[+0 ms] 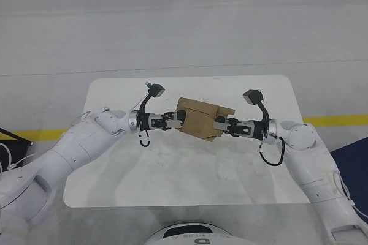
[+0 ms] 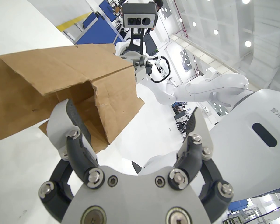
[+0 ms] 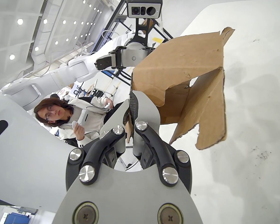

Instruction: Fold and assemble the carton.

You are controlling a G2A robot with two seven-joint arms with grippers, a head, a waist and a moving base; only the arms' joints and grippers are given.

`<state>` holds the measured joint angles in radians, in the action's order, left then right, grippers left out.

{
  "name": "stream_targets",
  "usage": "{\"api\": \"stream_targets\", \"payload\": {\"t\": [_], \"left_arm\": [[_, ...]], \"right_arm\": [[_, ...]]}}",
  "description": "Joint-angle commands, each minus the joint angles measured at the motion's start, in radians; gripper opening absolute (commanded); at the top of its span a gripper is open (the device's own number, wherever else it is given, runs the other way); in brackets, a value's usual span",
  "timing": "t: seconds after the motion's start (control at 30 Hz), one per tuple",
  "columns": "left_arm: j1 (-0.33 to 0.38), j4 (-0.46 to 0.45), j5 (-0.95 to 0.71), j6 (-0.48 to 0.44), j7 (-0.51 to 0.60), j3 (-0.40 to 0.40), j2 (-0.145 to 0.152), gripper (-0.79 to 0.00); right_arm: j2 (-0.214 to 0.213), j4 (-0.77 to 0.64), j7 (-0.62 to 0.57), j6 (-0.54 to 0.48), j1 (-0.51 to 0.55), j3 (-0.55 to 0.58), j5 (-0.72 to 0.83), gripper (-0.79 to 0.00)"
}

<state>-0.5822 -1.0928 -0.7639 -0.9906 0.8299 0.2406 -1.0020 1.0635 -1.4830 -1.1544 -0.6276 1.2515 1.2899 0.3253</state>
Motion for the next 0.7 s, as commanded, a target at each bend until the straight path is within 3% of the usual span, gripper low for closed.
{"api": "stream_targets", "payload": {"t": [0.0, 0.23, 0.33, 0.43, 0.6, 0.67], "left_arm": [[0.005, 0.006, -0.005, 0.001, 0.001, -0.012, -0.002, 0.000], [0.025, -0.010, -0.015, 0.017, 0.017, -0.060, -0.013, -0.015], [0.028, -0.015, -0.024, 0.007, 0.007, -0.071, -0.014, -0.142], [0.027, -0.023, -0.026, 0.002, 0.002, -0.071, -0.012, -0.360], [0.026, -0.026, -0.018, -0.009, -0.009, -0.071, -0.005, -0.489], [0.024, -0.025, -0.020, -0.015, -0.015, -0.071, -0.002, -0.505]], "right_arm": [[-0.002, 0.000, -0.018, -0.001, -0.002, -0.002, 0.016, -0.785], [-0.008, 0.003, -0.039, 0.001, -0.006, -0.006, 0.034, -0.785], [-0.010, 0.003, -0.038, 0.000, -0.007, -0.009, 0.033, -0.785], [-0.011, 0.005, -0.037, 0.001, -0.010, -0.014, 0.033, -0.785], [-0.012, 0.012, -0.023, 0.006, -0.017, -0.021, 0.027, -0.785], [-0.013, 0.014, -0.015, 0.004, -0.019, -0.020, 0.025, -0.785]]}}
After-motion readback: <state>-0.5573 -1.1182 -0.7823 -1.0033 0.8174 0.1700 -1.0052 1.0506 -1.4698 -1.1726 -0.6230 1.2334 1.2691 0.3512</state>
